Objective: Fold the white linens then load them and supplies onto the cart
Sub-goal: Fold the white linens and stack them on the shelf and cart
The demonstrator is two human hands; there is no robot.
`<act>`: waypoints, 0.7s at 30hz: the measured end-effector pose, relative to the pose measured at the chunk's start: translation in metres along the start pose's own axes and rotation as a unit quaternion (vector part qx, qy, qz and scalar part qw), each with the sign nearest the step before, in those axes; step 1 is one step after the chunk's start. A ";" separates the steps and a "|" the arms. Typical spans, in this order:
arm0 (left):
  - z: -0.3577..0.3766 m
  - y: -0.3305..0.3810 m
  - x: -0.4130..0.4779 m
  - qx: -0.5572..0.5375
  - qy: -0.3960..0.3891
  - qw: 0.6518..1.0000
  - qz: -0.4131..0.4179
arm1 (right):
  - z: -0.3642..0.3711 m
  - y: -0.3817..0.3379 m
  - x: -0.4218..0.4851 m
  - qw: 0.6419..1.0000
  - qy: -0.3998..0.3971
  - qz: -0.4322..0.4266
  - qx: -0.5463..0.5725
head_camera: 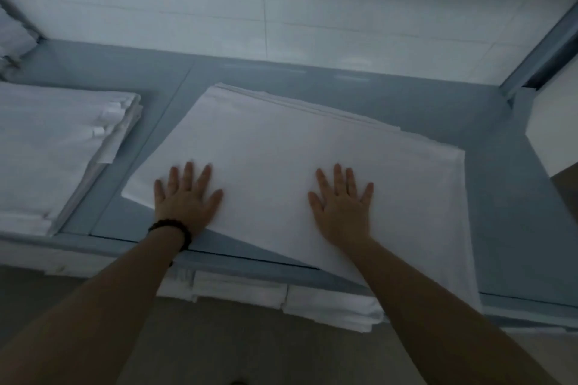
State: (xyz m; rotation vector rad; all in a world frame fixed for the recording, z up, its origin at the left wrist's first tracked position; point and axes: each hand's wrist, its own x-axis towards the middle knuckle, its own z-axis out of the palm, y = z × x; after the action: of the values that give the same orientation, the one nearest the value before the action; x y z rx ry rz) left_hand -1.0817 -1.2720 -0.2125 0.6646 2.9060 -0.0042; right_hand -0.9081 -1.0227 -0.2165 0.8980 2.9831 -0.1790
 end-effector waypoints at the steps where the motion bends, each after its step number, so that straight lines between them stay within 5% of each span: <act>1: 0.001 -0.003 0.001 -0.003 -0.001 1.000 -0.003 | -0.002 0.001 0.003 1.000 -0.006 -0.003 -0.005; 10: 0.013 0.033 -0.039 -0.030 0.006 0.999 -0.043 | -0.011 -0.051 0.010 0.993 -0.054 0.103 0.036; 14: 0.010 0.054 -0.063 -0.031 -0.016 0.998 -0.057 | -0.002 -0.106 -0.007 0.996 -0.047 0.065 0.033; 21: 0.004 0.074 -0.067 -0.040 -0.037 0.978 0.202 | 0.003 -0.099 -0.011 0.998 -0.048 0.047 0.004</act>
State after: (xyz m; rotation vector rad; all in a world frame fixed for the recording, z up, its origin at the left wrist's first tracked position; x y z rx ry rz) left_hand -0.9890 -1.2344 -0.2038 1.1967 2.6323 0.1319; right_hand -0.9541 -1.1112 -0.2089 0.9979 2.8462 -0.2245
